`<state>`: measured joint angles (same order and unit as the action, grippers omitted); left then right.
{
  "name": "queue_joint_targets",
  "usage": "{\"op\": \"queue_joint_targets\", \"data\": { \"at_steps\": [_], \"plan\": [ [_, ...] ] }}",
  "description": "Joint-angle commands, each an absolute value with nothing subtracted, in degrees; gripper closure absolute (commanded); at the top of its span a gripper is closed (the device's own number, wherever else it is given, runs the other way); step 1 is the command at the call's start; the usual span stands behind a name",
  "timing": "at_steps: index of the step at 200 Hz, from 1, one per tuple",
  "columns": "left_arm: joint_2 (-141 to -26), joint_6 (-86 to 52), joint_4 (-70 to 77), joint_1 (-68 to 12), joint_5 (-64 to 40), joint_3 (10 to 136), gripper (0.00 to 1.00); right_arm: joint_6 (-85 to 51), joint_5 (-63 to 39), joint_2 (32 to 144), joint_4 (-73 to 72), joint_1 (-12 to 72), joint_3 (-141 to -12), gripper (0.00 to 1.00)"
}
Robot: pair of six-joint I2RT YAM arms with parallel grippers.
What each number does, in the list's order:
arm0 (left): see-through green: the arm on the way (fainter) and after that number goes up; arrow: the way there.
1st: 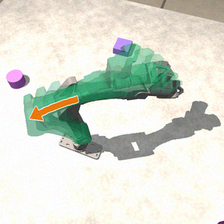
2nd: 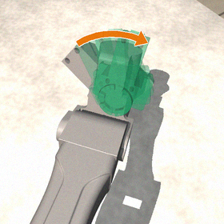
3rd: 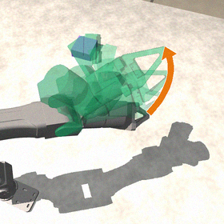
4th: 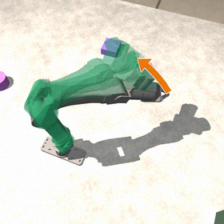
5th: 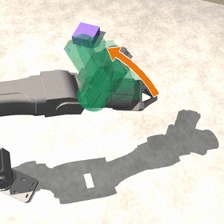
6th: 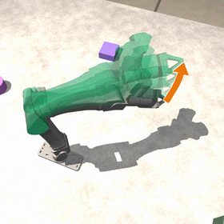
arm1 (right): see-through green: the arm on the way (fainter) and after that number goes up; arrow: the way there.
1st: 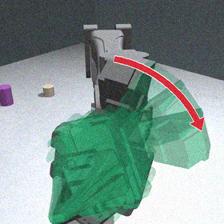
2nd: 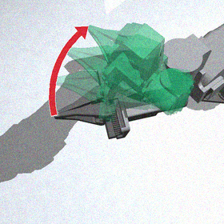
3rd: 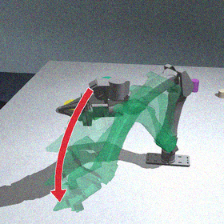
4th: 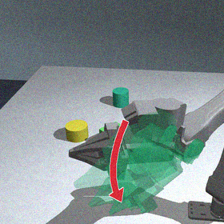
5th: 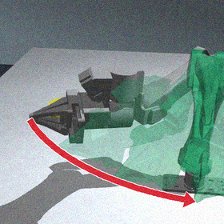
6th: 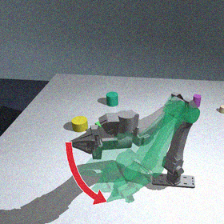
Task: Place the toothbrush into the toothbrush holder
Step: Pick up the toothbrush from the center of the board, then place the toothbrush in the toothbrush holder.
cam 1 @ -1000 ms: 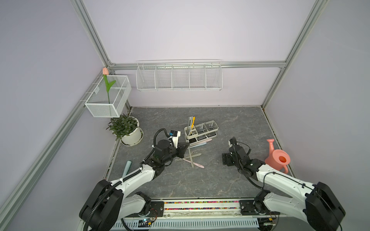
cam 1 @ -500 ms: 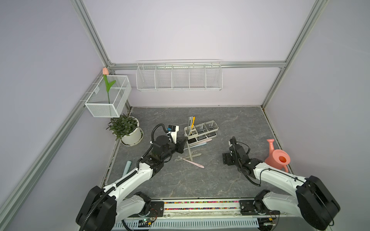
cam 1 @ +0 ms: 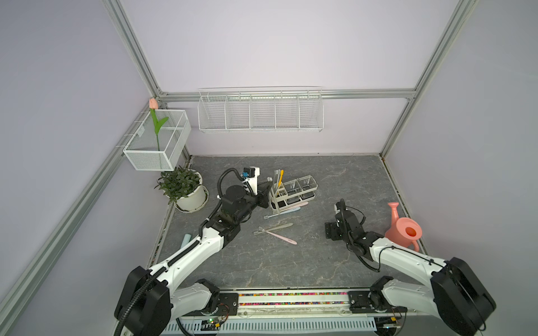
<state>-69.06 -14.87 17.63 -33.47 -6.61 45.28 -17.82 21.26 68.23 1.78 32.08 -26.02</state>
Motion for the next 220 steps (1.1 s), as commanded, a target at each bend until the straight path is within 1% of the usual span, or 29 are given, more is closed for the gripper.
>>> {"op": "queue_joint_targets", "data": {
  "at_steps": [1, 36, 86, 142, 220],
  "plan": [
    [-70.55, -9.79, 18.99, -33.4, -6.66, 50.94, 1.0, -18.24, 20.48, 69.23, 1.84, 31.59, -26.29, 0.09],
    [-73.08, -5.56, 22.54, -33.4, -5.47, 54.14, 1.0, -18.2, 20.24, 70.13, 2.29, 31.31, -26.85, 0.09],
    [-76.52, -0.04, 21.36, -33.4, -4.76, 58.48, 1.0, -18.19, 19.85, 71.25, 2.5, 31.15, -27.42, 0.09],
    [-79.08, 3.1, 21.87, -33.44, -3.59, 59.33, 1.0, -18.06, 19.36, 72.82, 3.16, 31.11, -28.45, 0.08],
    [-81.26, 3.77, 23.44, -33.4, -2.26, 59.15, 1.0, -17.72, 18.35, 74.09, 3.54, 31.06, -29.18, 0.08]
  ]
}}
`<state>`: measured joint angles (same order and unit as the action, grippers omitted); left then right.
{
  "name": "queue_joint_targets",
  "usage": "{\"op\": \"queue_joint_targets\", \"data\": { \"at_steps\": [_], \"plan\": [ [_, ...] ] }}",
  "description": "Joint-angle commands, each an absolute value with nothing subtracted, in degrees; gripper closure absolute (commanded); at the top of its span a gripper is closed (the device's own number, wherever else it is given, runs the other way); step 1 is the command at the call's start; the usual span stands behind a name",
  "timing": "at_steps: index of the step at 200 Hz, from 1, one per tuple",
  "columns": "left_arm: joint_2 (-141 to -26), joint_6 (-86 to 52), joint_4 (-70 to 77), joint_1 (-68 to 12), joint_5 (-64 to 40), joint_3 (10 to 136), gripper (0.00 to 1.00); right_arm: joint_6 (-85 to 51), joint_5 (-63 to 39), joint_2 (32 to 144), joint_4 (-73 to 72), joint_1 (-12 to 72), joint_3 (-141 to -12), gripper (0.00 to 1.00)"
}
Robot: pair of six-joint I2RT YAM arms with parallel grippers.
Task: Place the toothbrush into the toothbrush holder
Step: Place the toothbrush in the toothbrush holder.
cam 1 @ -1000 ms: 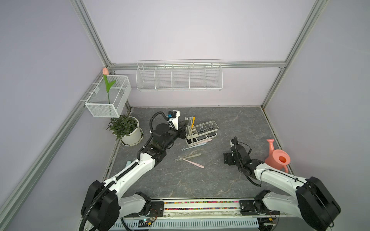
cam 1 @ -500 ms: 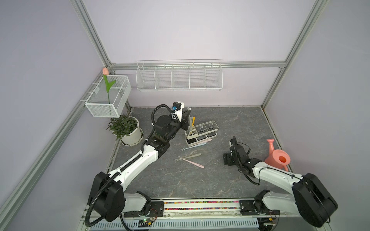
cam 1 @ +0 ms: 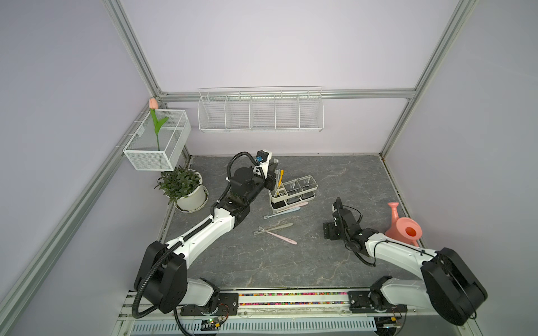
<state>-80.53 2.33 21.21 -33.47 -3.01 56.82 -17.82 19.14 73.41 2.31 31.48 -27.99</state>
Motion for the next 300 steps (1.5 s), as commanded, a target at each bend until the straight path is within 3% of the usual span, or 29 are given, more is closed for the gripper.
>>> {"op": "queue_joint_targets", "data": {
  "at_steps": [1, 300],
  "plan": [
    [-81.28, 3.73, 23.46, -33.4, -2.27, 59.15, 1.0, -17.69, 18.36, 74.09, 3.53, 31.08, -29.18, 0.08],
    [-93.12, 1.62, 29.05, -33.35, 5.05, 57.74, 1.0, -17.38, 16.97, 77.32, 4.84, 31.11, -31.11, 0.08]
  ]
}}
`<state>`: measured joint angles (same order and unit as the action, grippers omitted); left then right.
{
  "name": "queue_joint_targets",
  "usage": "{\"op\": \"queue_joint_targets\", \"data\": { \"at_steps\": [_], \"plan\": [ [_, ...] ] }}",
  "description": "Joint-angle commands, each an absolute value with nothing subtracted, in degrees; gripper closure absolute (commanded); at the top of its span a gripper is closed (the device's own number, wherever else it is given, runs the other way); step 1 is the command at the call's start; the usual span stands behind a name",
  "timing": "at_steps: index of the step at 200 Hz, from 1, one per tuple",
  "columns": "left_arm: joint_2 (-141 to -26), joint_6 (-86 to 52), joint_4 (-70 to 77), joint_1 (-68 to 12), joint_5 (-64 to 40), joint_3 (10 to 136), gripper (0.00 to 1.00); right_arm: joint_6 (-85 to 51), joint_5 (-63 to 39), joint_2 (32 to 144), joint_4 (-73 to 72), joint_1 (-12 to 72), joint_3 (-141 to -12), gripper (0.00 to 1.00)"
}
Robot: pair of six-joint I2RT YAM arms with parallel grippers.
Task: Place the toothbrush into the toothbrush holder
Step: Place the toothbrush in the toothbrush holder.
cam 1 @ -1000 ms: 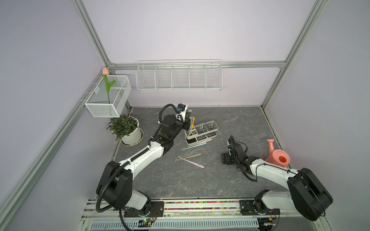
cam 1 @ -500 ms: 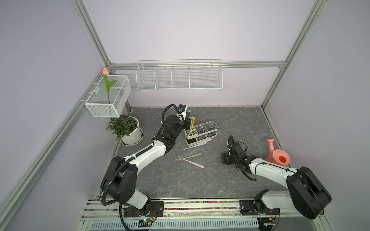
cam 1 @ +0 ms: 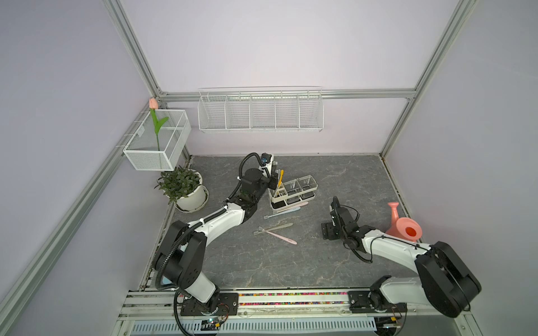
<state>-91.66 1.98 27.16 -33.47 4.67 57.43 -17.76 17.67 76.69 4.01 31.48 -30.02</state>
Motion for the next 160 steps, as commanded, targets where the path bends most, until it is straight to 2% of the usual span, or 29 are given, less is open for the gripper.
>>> {"op": "queue_joint_targets", "data": {
  "at_steps": [1, 160],
  "plan": [
    [-93.19, 1.64, 29.07, -33.33, 5.03, 57.74, 1.0, -17.35, 16.96, 77.33, 4.83, 31.11, -31.11, 0.08],
    [-96.69, 1.54, 30.54, -33.35, 5.66, 56.72, 1.0, -17.38, 16.96, 78.66, 5.38, 31.11, -31.99, 0.08]
  ]
}}
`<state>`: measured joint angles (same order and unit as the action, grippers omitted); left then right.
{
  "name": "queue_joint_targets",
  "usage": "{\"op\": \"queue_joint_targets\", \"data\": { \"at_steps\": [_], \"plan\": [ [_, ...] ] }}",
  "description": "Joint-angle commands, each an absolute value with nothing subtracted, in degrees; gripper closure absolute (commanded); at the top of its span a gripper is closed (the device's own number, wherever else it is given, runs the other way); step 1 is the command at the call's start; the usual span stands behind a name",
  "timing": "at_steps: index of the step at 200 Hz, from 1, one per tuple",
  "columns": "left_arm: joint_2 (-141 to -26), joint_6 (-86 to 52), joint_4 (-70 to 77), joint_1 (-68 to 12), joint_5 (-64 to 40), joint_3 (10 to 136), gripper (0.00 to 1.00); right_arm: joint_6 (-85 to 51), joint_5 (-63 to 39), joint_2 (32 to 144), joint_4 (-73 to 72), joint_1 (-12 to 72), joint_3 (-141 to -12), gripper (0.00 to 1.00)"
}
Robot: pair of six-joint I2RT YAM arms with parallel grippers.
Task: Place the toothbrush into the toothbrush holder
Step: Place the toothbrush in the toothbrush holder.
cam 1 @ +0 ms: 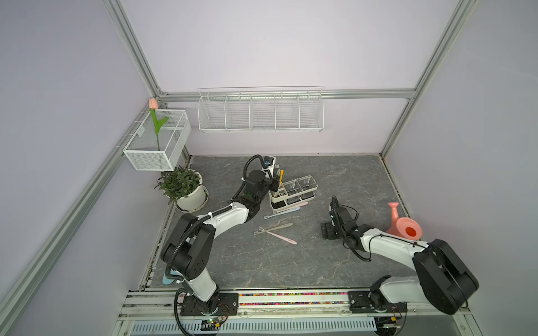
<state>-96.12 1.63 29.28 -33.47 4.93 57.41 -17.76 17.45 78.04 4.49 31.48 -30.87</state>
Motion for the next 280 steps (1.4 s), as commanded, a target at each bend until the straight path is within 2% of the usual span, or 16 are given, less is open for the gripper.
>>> {"op": "queue_joint_targets", "data": {
  "at_steps": [1, 280],
  "plan": [
    [-96.68, 1.56, 30.56, -33.33, 5.69, 56.75, 1.0, -17.39, 16.96, 78.66, 5.37, 31.07, -31.99, 0.08],
    [-96.92, -0.65, 37.31, -33.32, 4.38, 50.3, 1.0, -17.36, 17.23, 78.83, 5.54, 31.11, -32.17, 0.08]
  ]
}}
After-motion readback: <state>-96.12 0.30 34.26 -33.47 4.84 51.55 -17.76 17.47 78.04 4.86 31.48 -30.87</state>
